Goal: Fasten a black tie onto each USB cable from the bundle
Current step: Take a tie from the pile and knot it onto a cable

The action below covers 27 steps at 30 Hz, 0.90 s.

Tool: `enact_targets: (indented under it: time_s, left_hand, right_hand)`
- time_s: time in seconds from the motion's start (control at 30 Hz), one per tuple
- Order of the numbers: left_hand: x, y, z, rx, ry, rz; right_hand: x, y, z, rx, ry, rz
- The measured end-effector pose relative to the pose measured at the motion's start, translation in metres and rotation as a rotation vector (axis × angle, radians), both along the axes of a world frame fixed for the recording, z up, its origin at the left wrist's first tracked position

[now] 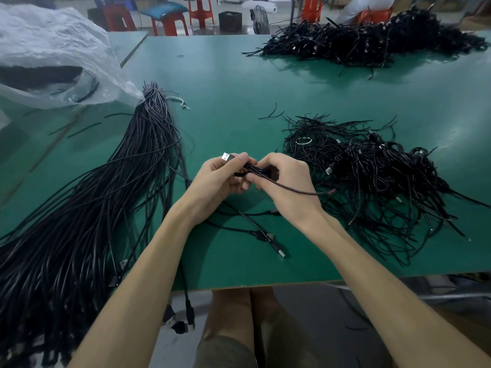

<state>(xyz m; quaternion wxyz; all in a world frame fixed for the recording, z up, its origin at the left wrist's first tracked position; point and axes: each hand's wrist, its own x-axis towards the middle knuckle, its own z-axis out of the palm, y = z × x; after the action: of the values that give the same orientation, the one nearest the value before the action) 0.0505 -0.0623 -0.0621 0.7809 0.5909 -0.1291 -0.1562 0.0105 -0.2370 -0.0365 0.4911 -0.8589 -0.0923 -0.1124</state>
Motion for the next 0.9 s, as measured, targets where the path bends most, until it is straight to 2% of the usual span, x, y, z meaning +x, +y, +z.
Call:
enact_targets:
  time_s: [0.2,0.5,0.9]
  left_hand:
    - [0.000,0.000,0.000,0.002,-0.055,-0.032]
    - [-0.001,0.001,0.000,-0.052,-0.130,-0.071]
    - [0.000,0.005,0.001,-0.119,-0.047,-0.011]
  right_hand:
    - [-0.001,-0.010,0.007,-0.138,-0.122,0.049]
    - [-0.004,-0.014,0.008,-0.168,-0.156,0.087]
    - [-0.008,-0.013,0.007,-0.182,-0.161,0.089]
